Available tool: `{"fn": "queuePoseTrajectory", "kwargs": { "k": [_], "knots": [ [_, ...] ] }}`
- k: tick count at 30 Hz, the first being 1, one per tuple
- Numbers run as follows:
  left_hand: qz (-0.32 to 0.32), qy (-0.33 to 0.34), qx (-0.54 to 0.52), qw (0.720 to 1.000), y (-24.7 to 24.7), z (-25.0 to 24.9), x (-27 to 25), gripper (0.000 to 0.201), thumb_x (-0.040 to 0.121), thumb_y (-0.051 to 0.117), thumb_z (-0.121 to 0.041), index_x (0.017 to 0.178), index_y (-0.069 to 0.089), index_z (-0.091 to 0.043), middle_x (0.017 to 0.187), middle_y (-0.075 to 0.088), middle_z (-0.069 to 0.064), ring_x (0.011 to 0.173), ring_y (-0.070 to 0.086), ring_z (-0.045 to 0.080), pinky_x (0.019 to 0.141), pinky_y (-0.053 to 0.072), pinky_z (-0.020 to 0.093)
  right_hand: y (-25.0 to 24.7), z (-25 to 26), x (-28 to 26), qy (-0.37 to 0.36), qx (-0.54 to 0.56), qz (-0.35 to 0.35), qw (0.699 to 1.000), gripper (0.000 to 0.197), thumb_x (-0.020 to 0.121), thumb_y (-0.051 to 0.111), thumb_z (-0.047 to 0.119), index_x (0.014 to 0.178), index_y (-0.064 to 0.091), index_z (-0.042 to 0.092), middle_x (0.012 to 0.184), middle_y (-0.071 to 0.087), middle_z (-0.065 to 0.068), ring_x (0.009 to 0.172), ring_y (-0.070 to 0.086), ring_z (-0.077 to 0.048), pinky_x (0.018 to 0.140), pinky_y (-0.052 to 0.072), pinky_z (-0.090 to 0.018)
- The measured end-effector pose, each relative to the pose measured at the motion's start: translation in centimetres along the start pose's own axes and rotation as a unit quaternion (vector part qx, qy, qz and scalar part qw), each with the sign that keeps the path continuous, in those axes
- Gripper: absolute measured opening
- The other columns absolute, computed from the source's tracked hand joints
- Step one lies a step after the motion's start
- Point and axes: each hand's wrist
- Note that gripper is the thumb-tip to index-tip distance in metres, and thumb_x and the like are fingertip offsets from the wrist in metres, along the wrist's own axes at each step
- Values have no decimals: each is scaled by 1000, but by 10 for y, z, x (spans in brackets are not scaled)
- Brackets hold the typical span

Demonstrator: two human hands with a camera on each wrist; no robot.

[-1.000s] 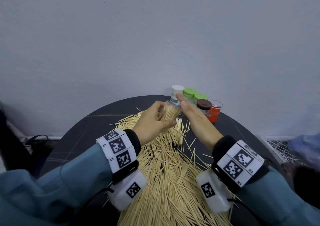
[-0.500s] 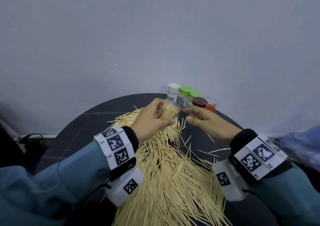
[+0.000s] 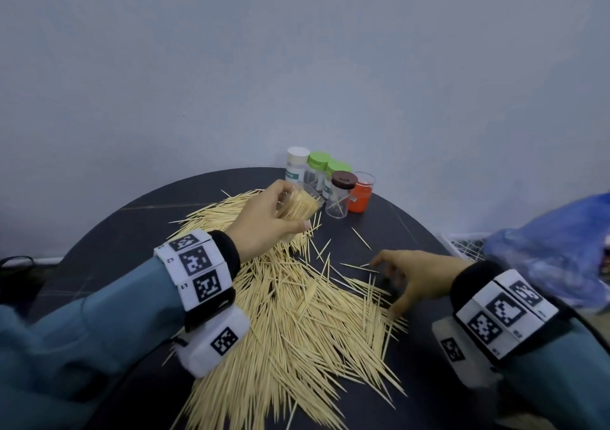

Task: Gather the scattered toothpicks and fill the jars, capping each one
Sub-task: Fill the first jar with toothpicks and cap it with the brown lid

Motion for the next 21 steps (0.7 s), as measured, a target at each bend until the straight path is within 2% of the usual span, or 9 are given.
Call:
{"fn": "queuePoseTrajectory", "kwargs": {
  "k": [2,5,7,10,12,13,16,21],
  "knots": [
    [4,6,0,1000,1,-1,-1,44,80,71,-19,117,46,-19,104,55,-8,96,56,12,74,44,17,4,-2,-1,7,-12,20,1000,86,64,84,26,134,34,26,103,51,7,92,51,-12,83,46,-25],
    [8,6,0,1000,1,-1,-2,44,81,70,-19,117,46,-19,105,55,-7,97,55,12,74,43,17,10,-2,-1,13,-18,28,999,85,62,85,24,129,33,27,89,50,9,82,52,-9,81,48,-28],
    [8,7,2,1000,1,-1,-2,45,82,70,-18,120,46,-17,107,55,-5,98,55,12,73,42,15,12,1,0,6,-9,29,1000,82,62,85,24,126,34,27,82,50,9,74,51,-6,74,47,-24],
    [11,6,5,1000,1,-2,-2,46,82,69,-18,121,46,-16,109,55,-4,99,55,13,74,44,16,12,6,4,-6,18,32,999,72,65,84,24,120,37,25,81,53,7,75,56,-10,62,45,-17],
    [12,3,3,1000,1,-2,-2,46,82,69,-19,121,46,-16,110,55,-4,99,56,14,79,46,23,12,12,9,-12,27,35,999,66,66,82,26,115,39,26,81,56,6,78,60,-14,61,46,-18],
    [11,4,2,1000,0,-1,-2,46,82,70,-19,121,46,-17,109,55,-4,99,56,14,78,46,22,12,16,13,-16,28,35,999,62,68,81,26,113,40,25,80,58,6,77,62,-14,60,46,-18],
    [7,6,2,1000,-1,1,0,43,82,70,-18,117,46,-19,104,54,-8,93,54,9,71,42,12,11,30,25,-34,27,32,999,50,73,77,23,108,42,24,77,60,6,71,63,-11,54,44,-16],
    [2,3,0,1000,-3,5,3,40,81,71,-19,112,44,-23,96,53,-15,85,52,0,68,39,9,7,52,44,-69,30,11,997,40,78,72,17,109,47,17,76,62,5,65,62,-10,58,49,-19]
  ]
}}
Point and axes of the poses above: each hand's wrist, its own x-axis towards the middle knuckle, its own y-axis out of the palm, z = x × y
